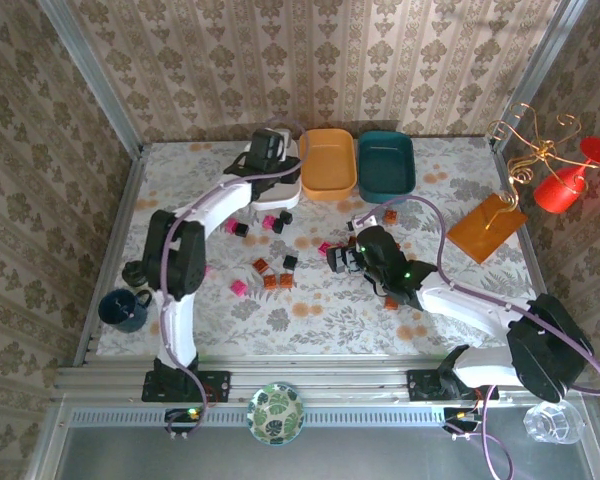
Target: Sort the legos into containers by color
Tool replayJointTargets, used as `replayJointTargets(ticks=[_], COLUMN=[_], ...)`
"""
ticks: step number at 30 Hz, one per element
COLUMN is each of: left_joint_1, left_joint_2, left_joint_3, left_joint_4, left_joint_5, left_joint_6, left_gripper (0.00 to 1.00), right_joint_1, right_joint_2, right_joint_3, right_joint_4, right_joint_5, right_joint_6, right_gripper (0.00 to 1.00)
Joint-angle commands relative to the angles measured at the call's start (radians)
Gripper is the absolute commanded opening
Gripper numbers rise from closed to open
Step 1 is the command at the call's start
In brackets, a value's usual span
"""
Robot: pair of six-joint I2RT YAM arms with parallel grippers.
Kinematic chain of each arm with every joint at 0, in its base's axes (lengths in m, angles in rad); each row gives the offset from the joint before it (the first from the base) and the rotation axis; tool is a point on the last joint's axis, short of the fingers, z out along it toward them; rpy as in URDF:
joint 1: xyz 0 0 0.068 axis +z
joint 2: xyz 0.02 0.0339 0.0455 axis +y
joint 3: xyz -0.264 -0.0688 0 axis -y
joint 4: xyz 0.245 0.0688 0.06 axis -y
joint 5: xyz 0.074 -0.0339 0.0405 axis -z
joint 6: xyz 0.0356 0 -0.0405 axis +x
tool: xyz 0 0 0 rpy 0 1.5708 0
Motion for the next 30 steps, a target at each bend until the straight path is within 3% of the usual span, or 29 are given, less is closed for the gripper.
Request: replayJointTargets(ticks=[1, 6, 12, 15, 19, 23, 25, 30], left_joint_1=[-0.023, -0.031, -0.03, -0.03, -0.033, -0.034, -0.018, 0.11], left_joint_2=[0.109, 0.318, 0.499, 0.454, 0.242, -0.108, -0.279, -0.529], left_joint_3=[0.159, 0.451, 0.809, 0.804, 0.553, 0.04, -0.214, -0.581], left_joint_4=[0.003, -0.091, -0.262, -0.301, -0.308, -0.157, -0.083, -0.095], left_joint_5=[-0.025, -0.021, -0.041, -0.029, -0.008, -0.043, -0.074, -0.051], left_joint_6=[-0.016, -0.014, 0.023, 0.037, 0.081, 0.121, 0.116, 0.044], left_gripper=[0.37, 0.39, 0.56, 0.67, 0.7, 0.71, 0.73, 0.72], right_joint_1=[0.007, 0.007, 0.007, 0.007, 0.007, 0.007, 0.007, 0.035], right_joint_2=[-0.021, -0.021, -0.022, -0.027, -0.033, -0.032, -0.024, -0.001], right_joint_3=[-0.007, -0.007, -0.012, -0.015, -0.017, -0.022, -0.025, -0.043], right_joint_4=[0.031, 0.029, 0.03, 0.031, 0.03, 0.039, 0.06, 0.173], right_joint_5=[0.043, 0.045, 0.058, 0.072, 0.081, 0.075, 0.019, -0.201], right_joint_6=[0.001, -0.003, -0.007, -0.01, -0.012, -0.014, -0.024, -0.076], right_gripper=[0.95, 0.95, 0.95, 0.95, 0.95, 0.95, 0.95, 0.95])
